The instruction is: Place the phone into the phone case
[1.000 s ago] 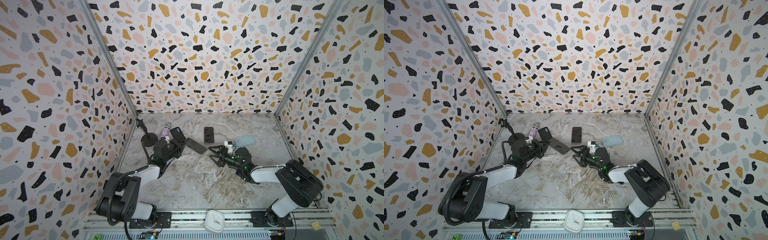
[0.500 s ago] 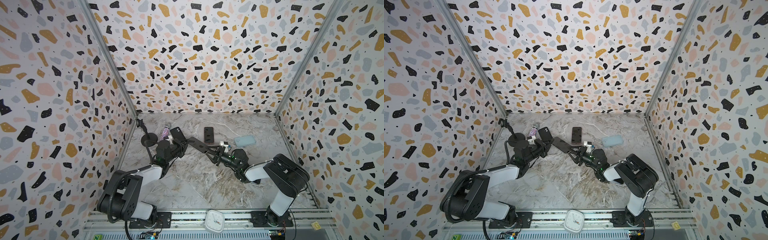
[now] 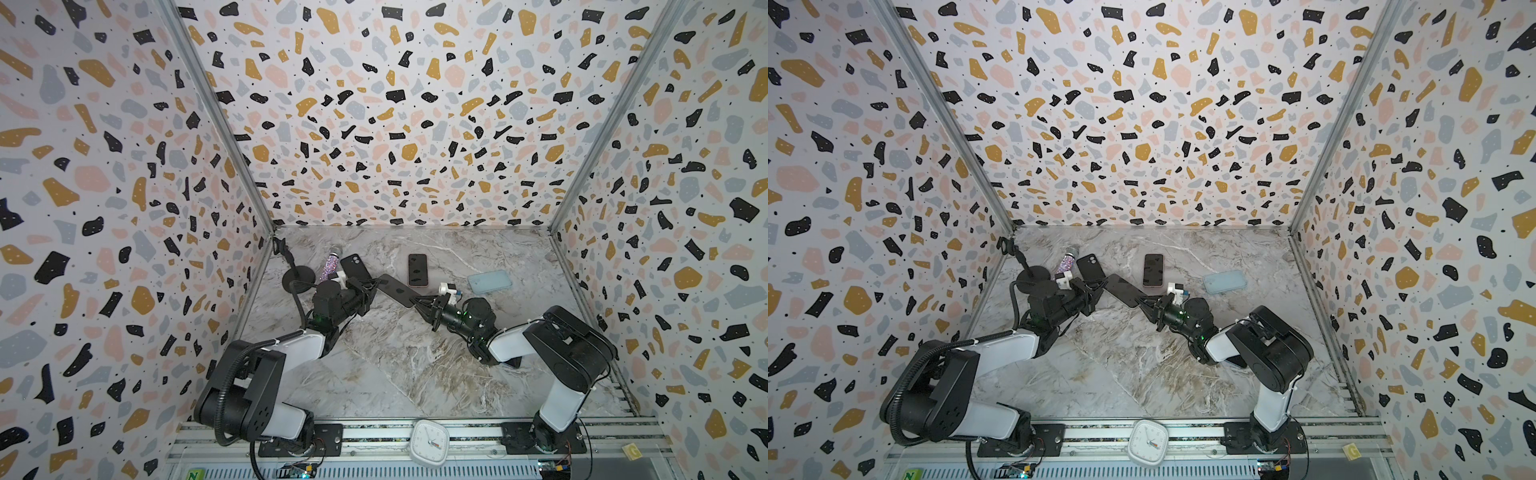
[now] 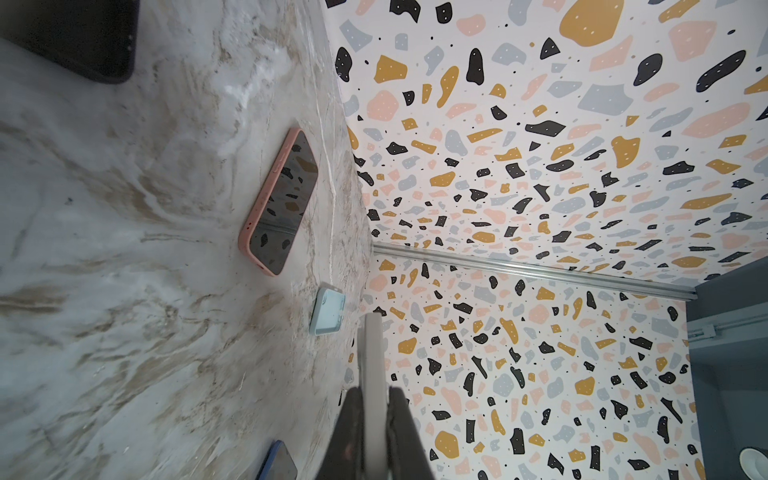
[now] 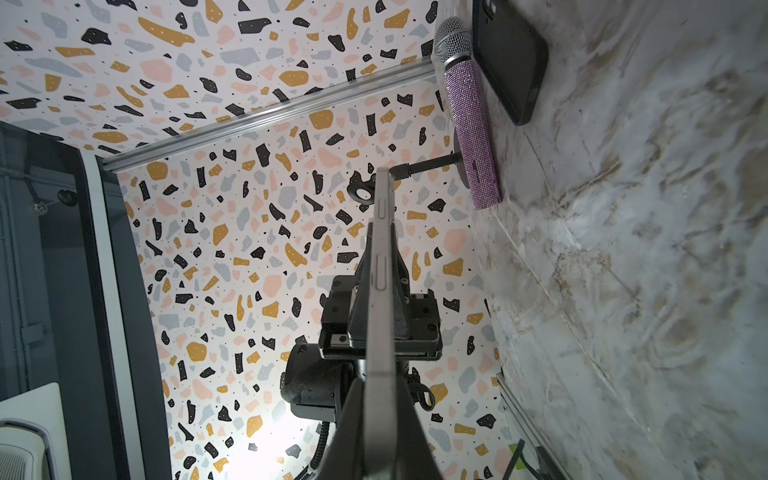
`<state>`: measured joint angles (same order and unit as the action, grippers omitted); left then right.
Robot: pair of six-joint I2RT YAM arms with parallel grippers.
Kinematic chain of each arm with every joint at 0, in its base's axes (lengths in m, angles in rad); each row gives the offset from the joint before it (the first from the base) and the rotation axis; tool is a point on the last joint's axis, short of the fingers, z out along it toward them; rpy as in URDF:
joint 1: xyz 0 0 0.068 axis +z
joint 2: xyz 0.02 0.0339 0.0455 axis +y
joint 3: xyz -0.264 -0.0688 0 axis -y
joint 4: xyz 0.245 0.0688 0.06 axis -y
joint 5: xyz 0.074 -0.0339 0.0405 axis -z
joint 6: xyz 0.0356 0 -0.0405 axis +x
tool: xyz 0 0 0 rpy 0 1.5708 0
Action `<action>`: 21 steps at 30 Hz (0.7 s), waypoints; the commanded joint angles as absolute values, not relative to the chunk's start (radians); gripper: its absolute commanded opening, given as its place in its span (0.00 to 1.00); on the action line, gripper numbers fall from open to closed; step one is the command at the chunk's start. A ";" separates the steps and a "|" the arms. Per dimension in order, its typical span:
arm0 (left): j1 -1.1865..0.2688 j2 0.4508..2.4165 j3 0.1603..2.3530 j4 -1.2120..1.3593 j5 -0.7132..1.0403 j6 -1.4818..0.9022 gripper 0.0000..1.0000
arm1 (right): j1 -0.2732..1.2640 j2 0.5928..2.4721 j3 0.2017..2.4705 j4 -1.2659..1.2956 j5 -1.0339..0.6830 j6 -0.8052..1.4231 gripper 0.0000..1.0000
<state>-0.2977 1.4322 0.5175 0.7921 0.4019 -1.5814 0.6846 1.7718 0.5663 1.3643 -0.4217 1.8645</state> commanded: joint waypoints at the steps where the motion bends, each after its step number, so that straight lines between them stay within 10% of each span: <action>1: -0.301 1.423 0.537 0.842 0.421 -1.557 0.08 | 0.677 1.742 0.580 1.387 -0.424 1.847 0.07; 9: -0.278 1.419 0.681 0.439 0.432 -1.262 0.66 | 0.613 1.656 0.533 1.264 -0.511 1.761 0.04; 21: -0.262 1.731 1.130 -0.187 0.247 -0.745 0.83 | 0.509 1.487 0.564 0.862 -0.637 1.393 0.02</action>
<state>-0.2638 1.6650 1.0546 0.0120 0.3141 -0.9234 0.5186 1.5467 0.5110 0.9752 -0.5812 1.5524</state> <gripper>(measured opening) 0.824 0.113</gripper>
